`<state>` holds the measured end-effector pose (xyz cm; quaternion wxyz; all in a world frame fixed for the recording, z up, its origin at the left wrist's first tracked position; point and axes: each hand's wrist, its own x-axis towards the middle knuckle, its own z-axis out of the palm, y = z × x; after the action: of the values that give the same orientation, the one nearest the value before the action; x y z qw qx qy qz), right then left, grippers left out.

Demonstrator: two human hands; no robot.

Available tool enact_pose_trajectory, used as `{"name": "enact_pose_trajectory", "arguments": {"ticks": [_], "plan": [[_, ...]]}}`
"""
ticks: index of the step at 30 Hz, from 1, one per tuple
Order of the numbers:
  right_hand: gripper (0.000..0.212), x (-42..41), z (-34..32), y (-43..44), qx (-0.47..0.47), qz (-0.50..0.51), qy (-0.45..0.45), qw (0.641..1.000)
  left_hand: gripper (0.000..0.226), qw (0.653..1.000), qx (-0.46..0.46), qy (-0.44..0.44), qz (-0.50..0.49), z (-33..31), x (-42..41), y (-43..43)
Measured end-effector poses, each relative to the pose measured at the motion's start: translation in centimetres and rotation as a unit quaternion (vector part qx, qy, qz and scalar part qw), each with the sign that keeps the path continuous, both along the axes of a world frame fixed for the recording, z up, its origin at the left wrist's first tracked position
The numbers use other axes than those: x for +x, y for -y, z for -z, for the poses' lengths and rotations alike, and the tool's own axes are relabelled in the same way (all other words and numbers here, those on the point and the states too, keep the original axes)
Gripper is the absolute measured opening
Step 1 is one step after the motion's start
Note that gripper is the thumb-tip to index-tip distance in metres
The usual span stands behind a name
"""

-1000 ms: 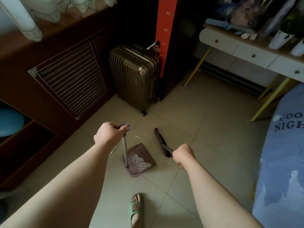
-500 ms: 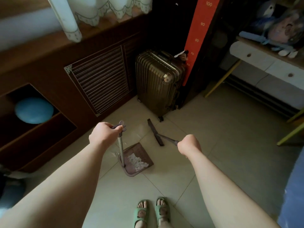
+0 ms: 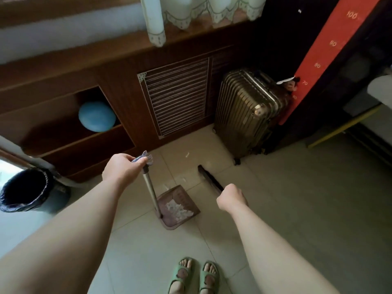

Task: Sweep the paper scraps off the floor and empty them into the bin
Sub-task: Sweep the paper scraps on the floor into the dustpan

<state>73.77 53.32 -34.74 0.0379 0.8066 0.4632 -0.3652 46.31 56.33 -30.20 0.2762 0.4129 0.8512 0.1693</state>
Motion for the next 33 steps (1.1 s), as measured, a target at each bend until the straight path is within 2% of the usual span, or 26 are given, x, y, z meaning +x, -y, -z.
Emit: {"name": "enact_pose_trajectory", "arguments": {"ticks": [4,8,15,20,30,33], "plan": [[0.026,0.3,-1.0,-0.7,0.024,0.007,-0.005,1.0,0.047,1.0,0.005,0.005,-0.022,0.2,-0.9,0.2],[0.011,1.3,-2.0,-2.3,0.053,0.032,0.007,0.998,0.049,1.0,0.008,-0.001,-0.027,-0.1,-1.9,-0.1],[0.03,-1.9,-1.5,-7.2,0.072,0.102,0.001,0.992,0.046,0.999,0.014,0.008,-0.034,-1.0,-5.3,-3.2],[0.035,-5.4,-0.2,-11.0,0.079,0.137,0.019,0.987,0.046,1.0,0.001,0.012,0.002,-1.2,-7.9,-7.6],[0.024,-14.9,4.3,-16.9,0.042,0.072,0.011,0.996,0.04,0.999,0.001,-0.002,0.05,0.0,-14.3,-13.2],[0.031,-17.1,5.1,-17.5,0.034,0.044,0.008,0.998,0.039,0.999,0.005,-0.001,0.042,0.0,-16.5,-13.7]]}}
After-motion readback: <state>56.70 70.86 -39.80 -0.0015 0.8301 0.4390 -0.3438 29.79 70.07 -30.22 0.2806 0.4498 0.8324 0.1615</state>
